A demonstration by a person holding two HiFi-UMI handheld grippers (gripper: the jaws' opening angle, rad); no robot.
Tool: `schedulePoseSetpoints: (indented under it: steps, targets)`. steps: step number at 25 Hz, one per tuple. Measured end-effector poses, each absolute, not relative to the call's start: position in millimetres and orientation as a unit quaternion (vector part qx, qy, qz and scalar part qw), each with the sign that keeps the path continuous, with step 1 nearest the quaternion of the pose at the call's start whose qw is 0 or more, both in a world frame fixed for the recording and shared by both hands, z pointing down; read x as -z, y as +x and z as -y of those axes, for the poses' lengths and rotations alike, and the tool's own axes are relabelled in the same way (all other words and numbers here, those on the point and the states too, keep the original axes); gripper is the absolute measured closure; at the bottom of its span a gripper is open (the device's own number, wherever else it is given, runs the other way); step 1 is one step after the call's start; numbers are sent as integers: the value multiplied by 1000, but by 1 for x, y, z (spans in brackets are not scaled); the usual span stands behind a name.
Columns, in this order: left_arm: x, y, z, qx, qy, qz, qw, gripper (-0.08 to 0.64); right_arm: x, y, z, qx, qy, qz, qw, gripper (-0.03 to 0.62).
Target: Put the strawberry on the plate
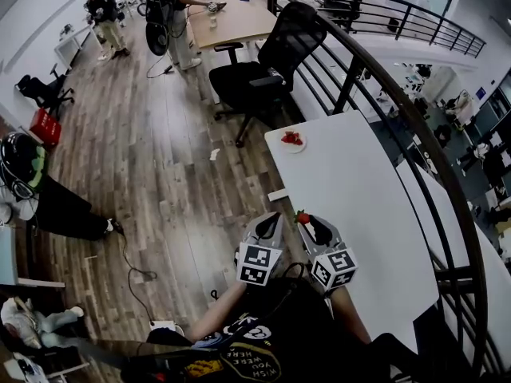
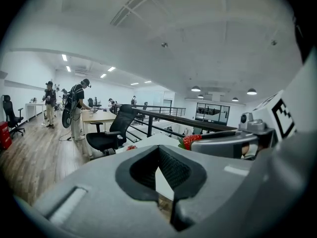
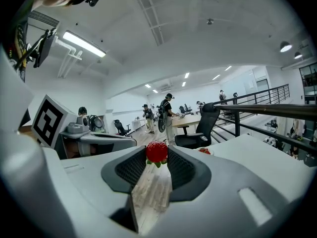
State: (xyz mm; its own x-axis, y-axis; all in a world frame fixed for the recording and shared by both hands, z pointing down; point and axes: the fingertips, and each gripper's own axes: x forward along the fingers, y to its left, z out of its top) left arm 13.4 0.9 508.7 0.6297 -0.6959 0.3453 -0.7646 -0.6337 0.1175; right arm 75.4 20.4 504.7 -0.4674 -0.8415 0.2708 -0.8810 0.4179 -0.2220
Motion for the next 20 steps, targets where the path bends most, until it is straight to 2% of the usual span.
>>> schedulePoseSetpoints:
  steps: [13, 20]
  targets:
    - [-515, 2, 63, -137, 884, 424, 140, 555, -512, 69, 41, -182, 503, 843, 61, 456]
    - [-498, 31, 96, -136, 886, 426, 120, 555, -500, 93, 73, -171, 498, 849, 51, 456]
